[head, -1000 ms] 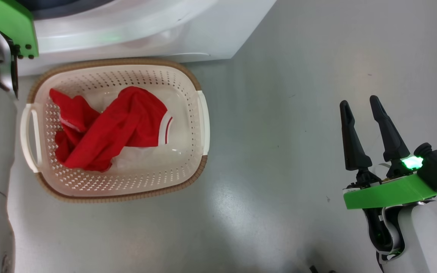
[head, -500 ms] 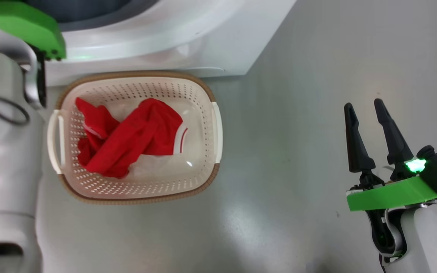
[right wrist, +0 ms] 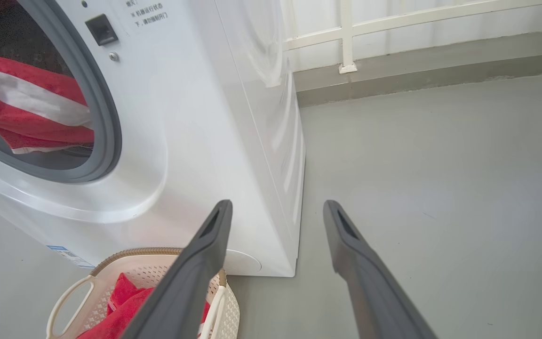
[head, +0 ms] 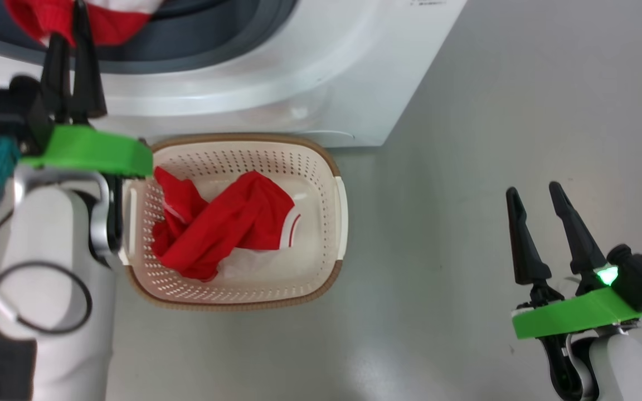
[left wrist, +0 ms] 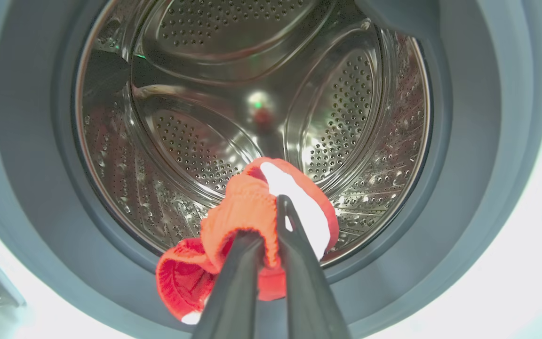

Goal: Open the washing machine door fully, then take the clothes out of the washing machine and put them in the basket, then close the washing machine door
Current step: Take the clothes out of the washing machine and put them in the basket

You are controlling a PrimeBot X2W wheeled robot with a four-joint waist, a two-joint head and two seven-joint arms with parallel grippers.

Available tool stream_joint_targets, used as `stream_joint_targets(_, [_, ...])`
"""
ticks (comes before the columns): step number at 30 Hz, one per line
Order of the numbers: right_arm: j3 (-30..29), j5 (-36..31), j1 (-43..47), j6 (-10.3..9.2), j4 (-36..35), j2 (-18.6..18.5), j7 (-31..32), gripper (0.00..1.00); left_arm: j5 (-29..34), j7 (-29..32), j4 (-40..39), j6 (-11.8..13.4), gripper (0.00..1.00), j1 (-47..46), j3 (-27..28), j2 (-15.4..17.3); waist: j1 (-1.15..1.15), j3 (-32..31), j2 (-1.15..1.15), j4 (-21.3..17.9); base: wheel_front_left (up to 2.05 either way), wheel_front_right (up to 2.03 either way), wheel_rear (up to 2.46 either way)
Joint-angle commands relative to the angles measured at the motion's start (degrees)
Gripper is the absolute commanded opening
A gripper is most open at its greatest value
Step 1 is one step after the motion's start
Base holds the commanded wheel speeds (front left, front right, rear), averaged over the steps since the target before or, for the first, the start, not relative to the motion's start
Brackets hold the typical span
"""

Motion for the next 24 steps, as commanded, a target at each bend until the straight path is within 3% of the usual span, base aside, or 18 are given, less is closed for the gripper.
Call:
stream_joint_targets(1, [0.7,-0.5,1.5,0.37,-1.1,0.0,-0.4,1.00,0.5,-0.3,-3.7,-0.4,0.00,2.2,1.8,1.5,0.00,-1.4,0.00,1.0,0.00,0.00,0.00])
stream_joint_targets(11, [0.3,-1.2,3.1,0.37,-1.3,0.0,-0.4,1.00,1.3,-0.3,-18.5,-2.1,0.00,10.8,3.5,-0.6,0.00,-3.0,0.00,2.0,0.00,0.00,0.00])
stream_joint_targets(24, [-0.1,-1.1,2.9,0.37,-1.7,0.0,-0.4,1.00,1.6,-0.3,-33.9,-1.7,0.00,19.3,2.5,-1.6,0.00,-2.0,0.00,2.0,0.00,0.00,0.00])
